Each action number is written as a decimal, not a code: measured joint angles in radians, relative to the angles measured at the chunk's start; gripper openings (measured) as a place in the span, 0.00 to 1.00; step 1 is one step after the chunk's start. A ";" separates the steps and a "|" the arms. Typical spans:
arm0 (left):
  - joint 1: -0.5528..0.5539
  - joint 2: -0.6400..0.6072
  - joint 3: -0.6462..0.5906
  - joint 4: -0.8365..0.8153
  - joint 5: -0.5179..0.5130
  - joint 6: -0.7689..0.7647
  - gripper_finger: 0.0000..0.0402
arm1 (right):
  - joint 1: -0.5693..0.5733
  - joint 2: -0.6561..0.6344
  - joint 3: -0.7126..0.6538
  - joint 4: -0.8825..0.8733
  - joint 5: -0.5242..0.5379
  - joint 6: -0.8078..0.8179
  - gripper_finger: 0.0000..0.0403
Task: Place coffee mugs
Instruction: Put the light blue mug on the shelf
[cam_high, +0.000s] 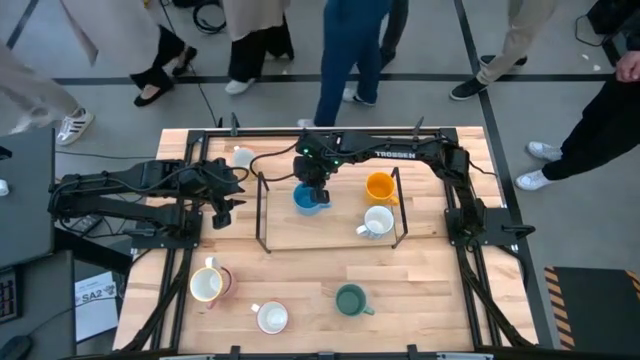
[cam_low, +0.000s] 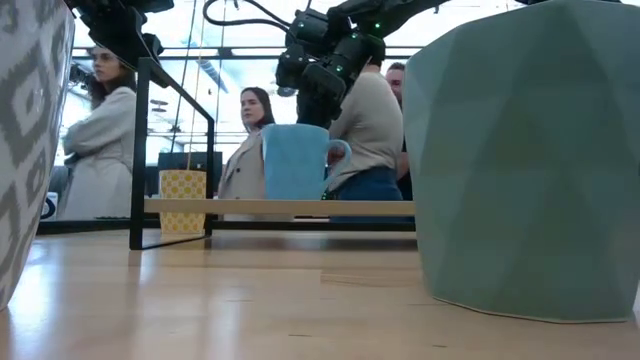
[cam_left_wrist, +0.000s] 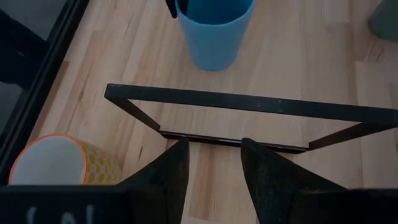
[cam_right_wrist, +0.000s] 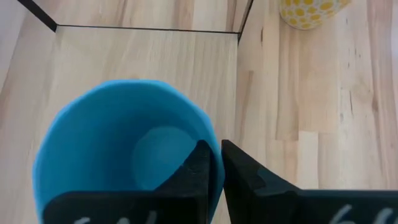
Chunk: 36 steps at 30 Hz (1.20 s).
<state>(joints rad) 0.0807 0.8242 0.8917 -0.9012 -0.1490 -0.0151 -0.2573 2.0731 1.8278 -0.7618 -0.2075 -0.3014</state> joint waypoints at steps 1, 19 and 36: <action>0.000 0.000 0.000 0.000 0.000 0.000 0.38 | 0.000 0.000 0.000 -0.002 0.000 0.002 0.07; 0.000 0.000 0.000 0.000 0.000 -0.001 0.38 | -0.014 -0.092 -0.001 -0.235 0.062 0.068 0.06; 0.000 0.000 0.000 -0.002 0.000 0.000 0.38 | -0.026 -0.201 -0.109 -0.334 0.058 0.128 0.06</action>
<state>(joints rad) 0.0810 0.8242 0.8921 -0.9028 -0.1488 -0.0149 -0.2833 1.8719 1.7193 -1.0955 -0.1497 -0.1734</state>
